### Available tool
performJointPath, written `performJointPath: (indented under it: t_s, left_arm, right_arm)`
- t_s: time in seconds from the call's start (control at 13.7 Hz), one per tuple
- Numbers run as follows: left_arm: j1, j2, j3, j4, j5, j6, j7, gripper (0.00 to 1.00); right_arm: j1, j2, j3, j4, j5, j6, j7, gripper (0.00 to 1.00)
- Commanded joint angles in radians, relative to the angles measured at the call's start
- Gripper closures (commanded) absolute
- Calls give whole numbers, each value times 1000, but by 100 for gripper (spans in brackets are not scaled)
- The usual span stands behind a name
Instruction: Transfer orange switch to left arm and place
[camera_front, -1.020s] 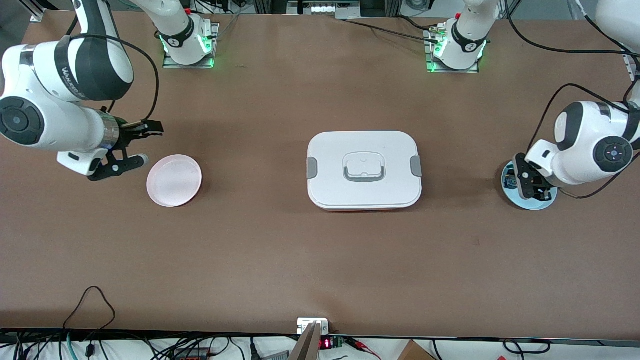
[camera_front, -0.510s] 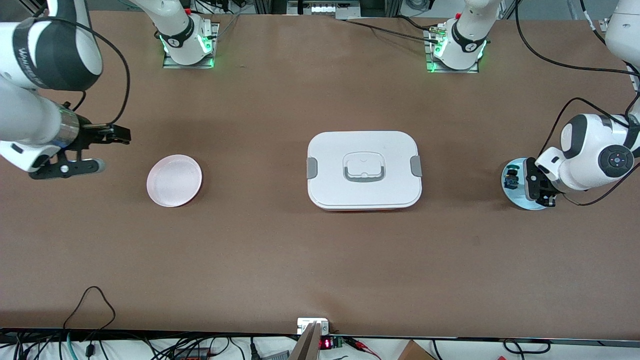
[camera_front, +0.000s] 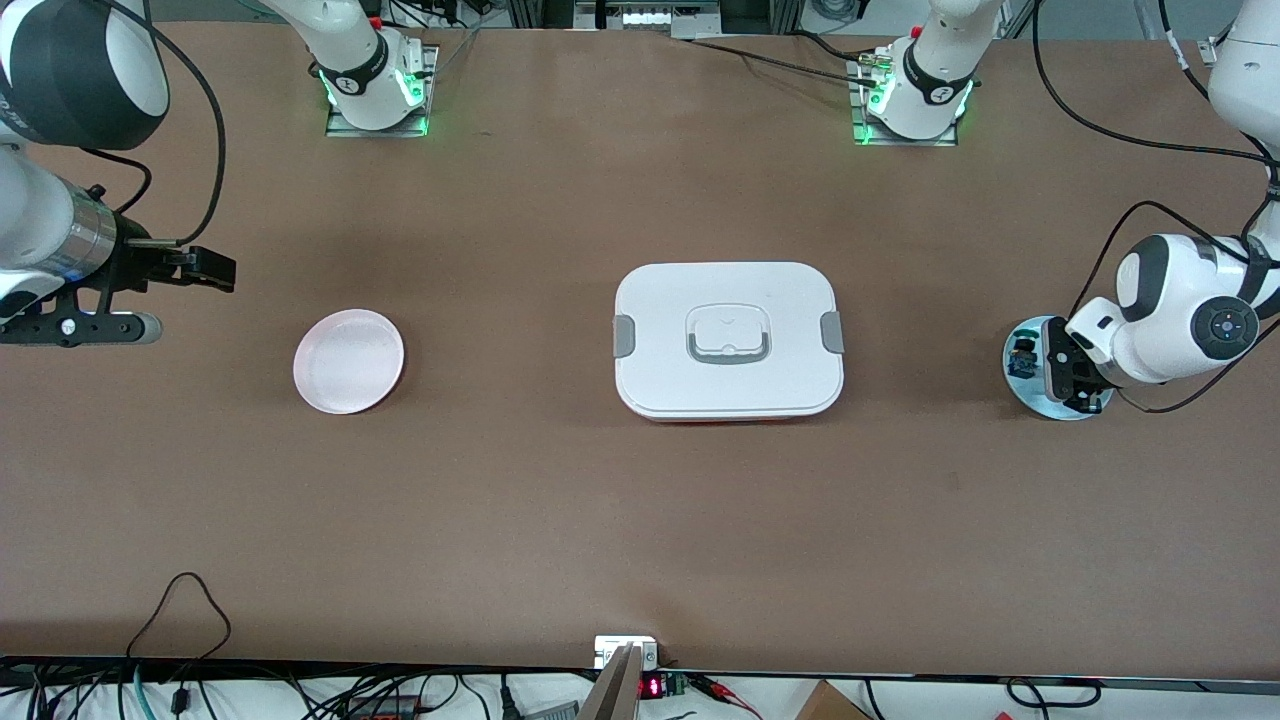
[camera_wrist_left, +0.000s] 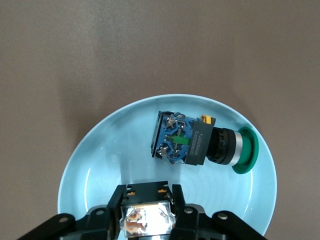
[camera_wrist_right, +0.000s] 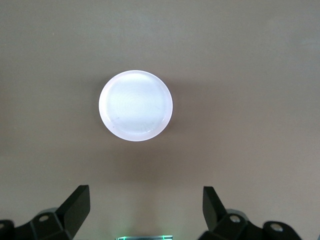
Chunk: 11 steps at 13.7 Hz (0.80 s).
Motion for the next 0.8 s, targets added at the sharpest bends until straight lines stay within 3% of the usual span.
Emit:
performJointPath:
  t_s: [0.0, 0.22, 0.73]
  left_arm:
    - [19, 13, -15, 18, 20, -5, 18, 68]
    - [17, 13, -15, 20, 20, -5, 18, 69]
    - [19, 14, -12, 14, 20, -8, 18, 69]
  right_arm:
    - [-14, -59, 19, -68, 11, 29, 22, 0]
    - [-20, -147, 14, -206, 14, 141, 2, 0]
    - [-37, -155, 7, -216, 40, 129, -23, 0]
